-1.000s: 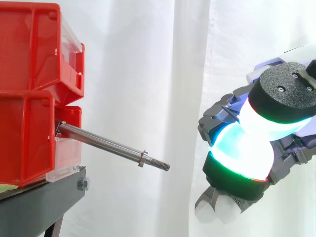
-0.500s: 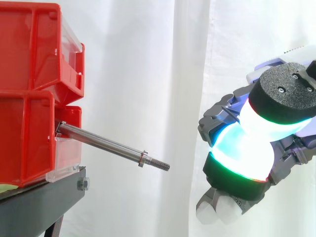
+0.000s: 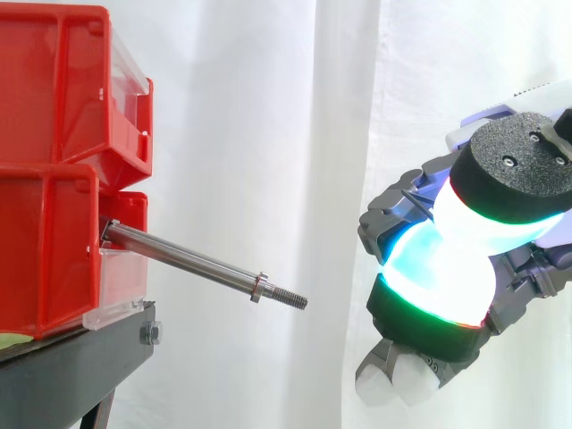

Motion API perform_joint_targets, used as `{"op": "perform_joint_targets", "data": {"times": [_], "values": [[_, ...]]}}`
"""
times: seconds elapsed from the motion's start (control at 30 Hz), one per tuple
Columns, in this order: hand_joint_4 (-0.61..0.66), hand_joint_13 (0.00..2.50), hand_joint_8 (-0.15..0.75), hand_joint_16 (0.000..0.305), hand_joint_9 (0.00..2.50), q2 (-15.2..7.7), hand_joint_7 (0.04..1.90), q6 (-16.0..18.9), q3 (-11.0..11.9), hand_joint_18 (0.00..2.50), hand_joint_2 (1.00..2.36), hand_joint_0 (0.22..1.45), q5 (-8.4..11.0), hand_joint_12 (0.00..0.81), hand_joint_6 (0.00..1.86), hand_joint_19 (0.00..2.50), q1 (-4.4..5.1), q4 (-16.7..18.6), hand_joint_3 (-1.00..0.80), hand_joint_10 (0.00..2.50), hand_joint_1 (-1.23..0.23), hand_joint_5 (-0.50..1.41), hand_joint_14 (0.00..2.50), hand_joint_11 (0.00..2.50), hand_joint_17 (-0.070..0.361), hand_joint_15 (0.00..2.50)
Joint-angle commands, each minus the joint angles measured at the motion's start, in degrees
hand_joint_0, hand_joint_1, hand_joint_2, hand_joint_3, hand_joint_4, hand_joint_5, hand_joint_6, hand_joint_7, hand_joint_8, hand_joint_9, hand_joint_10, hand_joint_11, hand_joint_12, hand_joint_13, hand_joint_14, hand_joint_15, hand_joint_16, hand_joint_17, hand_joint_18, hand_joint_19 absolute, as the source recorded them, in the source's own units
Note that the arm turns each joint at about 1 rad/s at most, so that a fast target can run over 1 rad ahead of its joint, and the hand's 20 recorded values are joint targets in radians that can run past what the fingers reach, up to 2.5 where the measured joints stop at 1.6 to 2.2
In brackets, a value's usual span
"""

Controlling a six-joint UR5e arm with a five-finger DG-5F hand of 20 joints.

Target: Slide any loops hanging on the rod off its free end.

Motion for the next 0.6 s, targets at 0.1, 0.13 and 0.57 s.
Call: {"op": "perform_joint_targets", "data": {"times": [0.1, 0.13, 0.57], "values": [[-0.03, 0.51, 0.329, 0.046, 0.82, 0.0, 1.18, 0.0, -0.1, 0.48, 1.02, 0.59, 0.02, 0.336, 0.90, 0.06, 0.01, 0.1, -0.14, 0.01, -0.72, -0.17, 0.00, 0.26, 0.103, 0.00], [-0.03, 0.51, 0.328, 0.046, 0.82, 0.0, 1.17, 0.0, 0.0, 0.48, 1.02, 0.59, 0.02, 0.336, 0.90, 0.05, 0.01, 0.0, -0.14, 0.01, -0.72, -0.17, 0.00, 0.26, 0.103, 0.00], [-0.03, 0.51, 0.328, 0.046, 0.82, 0.0, 1.17, 0.0, 0.0, 0.48, 1.02, 0.59, 0.02, 0.336, 0.90, 0.06, 0.01, 0.0, -0.14, 0.01, -0.72, -0.17, 0.00, 0.25, 0.103, 0.00]]}}
